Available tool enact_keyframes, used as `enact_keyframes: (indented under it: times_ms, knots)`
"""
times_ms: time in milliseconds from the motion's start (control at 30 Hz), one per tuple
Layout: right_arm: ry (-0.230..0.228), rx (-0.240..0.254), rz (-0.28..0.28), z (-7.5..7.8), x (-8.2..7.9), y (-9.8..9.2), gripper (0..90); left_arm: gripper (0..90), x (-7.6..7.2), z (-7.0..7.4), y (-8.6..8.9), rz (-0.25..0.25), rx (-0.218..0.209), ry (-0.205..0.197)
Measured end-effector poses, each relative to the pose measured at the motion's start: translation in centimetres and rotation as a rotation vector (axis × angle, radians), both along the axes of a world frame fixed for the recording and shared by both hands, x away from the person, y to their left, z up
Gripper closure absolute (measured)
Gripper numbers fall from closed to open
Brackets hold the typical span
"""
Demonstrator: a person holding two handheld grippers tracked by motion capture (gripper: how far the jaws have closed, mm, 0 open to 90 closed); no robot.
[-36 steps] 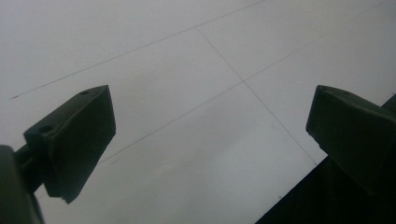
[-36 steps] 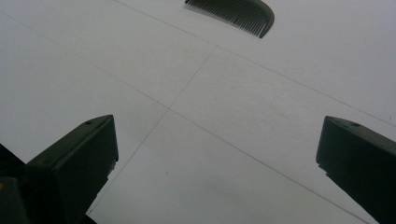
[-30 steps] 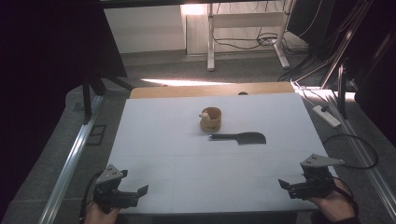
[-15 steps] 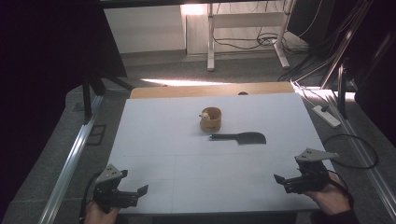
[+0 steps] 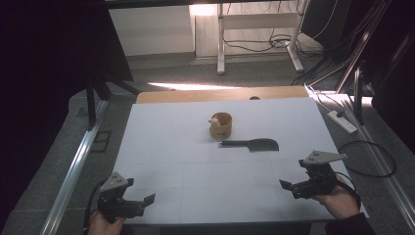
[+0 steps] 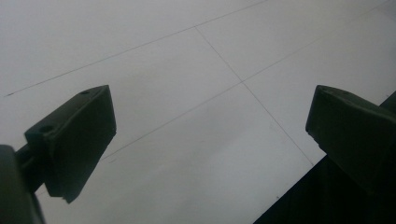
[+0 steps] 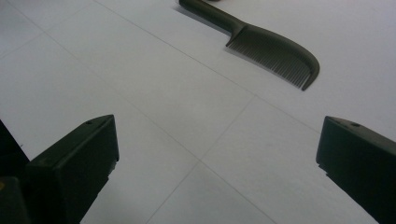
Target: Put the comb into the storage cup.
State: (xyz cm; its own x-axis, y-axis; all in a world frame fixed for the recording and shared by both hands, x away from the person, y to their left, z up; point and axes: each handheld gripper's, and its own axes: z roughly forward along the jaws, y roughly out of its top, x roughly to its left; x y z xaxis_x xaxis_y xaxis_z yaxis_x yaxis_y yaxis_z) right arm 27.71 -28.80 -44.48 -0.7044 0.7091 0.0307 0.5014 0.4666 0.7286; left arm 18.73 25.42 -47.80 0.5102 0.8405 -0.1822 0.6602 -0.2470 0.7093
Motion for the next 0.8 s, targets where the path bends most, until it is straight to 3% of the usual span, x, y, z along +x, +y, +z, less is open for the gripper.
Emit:
enact_keyframes:
  times_ms: [233,600,800]
  knots:
    - [0.012,-0.022,-0.008,-0.3,0.6,0.4,0.0,2.6,0.0,0.0,0.1,0.004,-0.008,0.003]
    - [0.017,-0.006,0.013,-0.2,1.4,1.3,0.0,2.8,0.0,0.0,0.1,0.003,-0.010,0.003]
    - [0.025,-0.028,0.020,-0.4,2.0,1.7,0.1,2.8,0.0,0.0,0.1,0.004,-0.016,0.003]
